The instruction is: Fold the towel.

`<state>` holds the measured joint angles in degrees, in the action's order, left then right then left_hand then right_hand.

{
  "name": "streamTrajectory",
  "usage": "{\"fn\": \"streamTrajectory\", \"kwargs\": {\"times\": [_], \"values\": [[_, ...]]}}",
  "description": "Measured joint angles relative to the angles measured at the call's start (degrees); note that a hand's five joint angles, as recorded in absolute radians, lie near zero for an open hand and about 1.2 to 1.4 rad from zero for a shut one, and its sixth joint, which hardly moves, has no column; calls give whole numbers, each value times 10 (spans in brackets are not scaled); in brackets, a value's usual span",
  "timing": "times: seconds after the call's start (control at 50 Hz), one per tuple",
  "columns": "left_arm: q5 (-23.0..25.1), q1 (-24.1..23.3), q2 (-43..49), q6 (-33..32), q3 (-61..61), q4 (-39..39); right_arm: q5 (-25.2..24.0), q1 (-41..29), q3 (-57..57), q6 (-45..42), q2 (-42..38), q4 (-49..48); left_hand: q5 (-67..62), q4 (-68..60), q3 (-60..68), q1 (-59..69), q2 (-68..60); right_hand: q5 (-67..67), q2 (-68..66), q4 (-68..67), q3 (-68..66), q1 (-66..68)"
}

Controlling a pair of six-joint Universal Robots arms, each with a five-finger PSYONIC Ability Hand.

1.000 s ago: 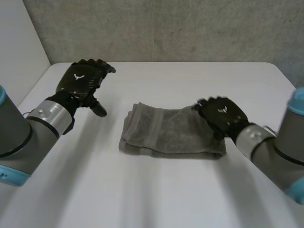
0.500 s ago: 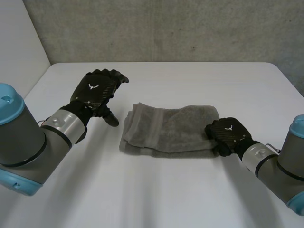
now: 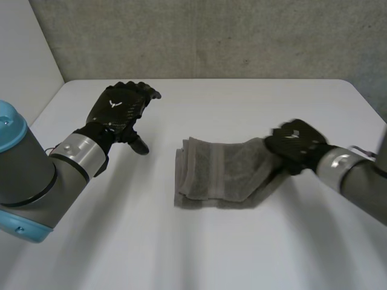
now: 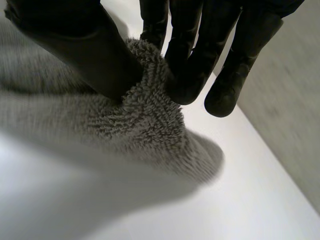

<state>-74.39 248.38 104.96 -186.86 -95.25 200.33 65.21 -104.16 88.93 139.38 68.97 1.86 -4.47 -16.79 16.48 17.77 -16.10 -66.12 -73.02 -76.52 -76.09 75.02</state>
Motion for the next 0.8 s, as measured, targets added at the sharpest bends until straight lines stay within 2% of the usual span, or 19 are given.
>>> {"fn": "streamTrajectory", "kwargs": {"times": [0.14,0.24,0.36,0.42,0.44,0.5,0.54,0.64,0.8], "values": [[-15,-2,1,10,13,2,17,-156,-109,3,-78,13,0,0,0,0,0,0,-2,0,-1,2],[-22,-2,4,21,19,3,41,-241,-172,6,-150,7,0,0,0,0,0,0,-2,0,-1,3],[-25,-2,10,32,28,2,76,-288,-216,5,-220,4,0,0,0,0,0,0,-2,0,-2,3],[-25,-1,14,36,32,2,95,-299,-227,4,-243,5,0,0,0,0,0,197,179,195,189,-200],[-25,-1,15,37,33,1,101,-301,-227,4,-246,5,0,0,0,0,0,320,299,319,301,-316],[-25,-1,18,37,36,1,111,-299,-221,8,-238,5,0,0,0,0,0,518,510,532,489,-531],[-24,-1,21,38,40,1,117,-295,-208,17,-217,6,0,0,0,0,0,601,592,616,589,-603],[-25,-3,31,38,56,-1,120,-278,-165,48,-157,5,0,0,0,0,0,625,597,619,619,-617],[-33,-24,64,76,115,-20,119,-193,-36,160,-15,6,0,0,0,0,0,625,597,620,620,-619]]}}
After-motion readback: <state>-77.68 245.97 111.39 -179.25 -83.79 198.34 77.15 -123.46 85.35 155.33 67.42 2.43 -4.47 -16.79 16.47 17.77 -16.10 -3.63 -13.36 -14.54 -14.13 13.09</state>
